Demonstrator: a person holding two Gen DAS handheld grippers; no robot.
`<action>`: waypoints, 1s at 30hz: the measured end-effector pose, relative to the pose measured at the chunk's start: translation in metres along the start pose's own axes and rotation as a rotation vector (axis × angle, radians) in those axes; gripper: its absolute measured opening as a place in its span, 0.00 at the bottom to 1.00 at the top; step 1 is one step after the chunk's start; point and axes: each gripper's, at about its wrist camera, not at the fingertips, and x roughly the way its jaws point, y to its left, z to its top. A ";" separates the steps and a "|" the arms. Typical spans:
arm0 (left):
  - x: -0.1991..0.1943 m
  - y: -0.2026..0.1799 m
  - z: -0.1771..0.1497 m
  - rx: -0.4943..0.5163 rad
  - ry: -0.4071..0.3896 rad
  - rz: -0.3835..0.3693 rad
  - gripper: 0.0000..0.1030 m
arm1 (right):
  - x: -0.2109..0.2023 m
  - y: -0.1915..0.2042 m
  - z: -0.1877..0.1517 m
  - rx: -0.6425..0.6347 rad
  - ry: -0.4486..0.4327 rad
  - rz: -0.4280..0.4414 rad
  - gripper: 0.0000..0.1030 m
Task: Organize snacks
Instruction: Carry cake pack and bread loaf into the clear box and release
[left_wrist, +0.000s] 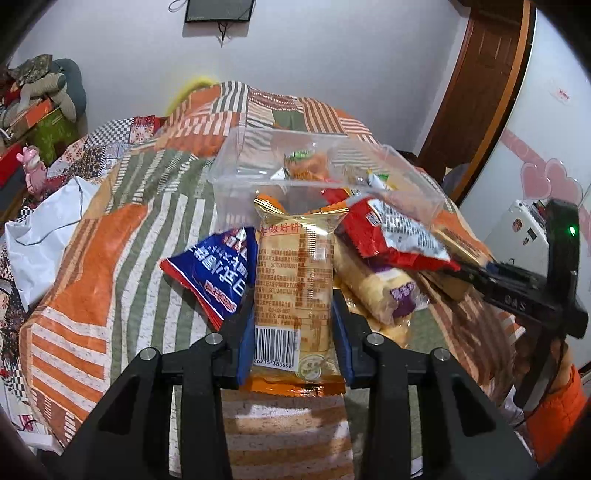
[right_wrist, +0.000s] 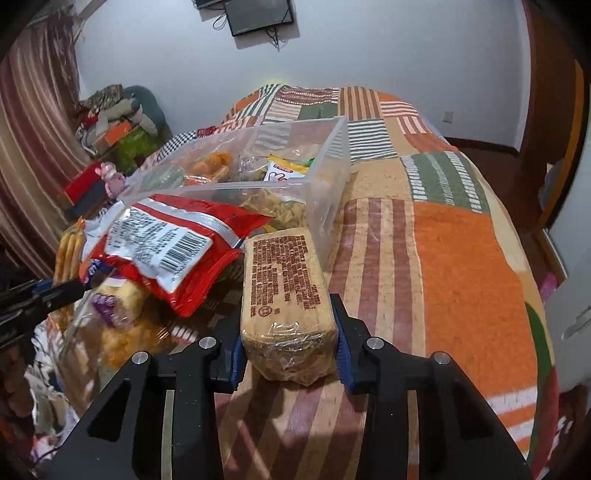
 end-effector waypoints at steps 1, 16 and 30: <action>-0.001 0.000 0.000 -0.002 -0.003 0.000 0.36 | -0.004 0.000 -0.001 0.000 -0.008 -0.007 0.34; -0.004 -0.003 0.040 0.022 -0.085 0.013 0.35 | -0.040 -0.003 0.018 0.009 -0.123 -0.049 0.34; 0.007 -0.002 0.085 0.039 -0.139 0.020 0.36 | -0.037 0.010 0.056 -0.060 -0.218 -0.043 0.34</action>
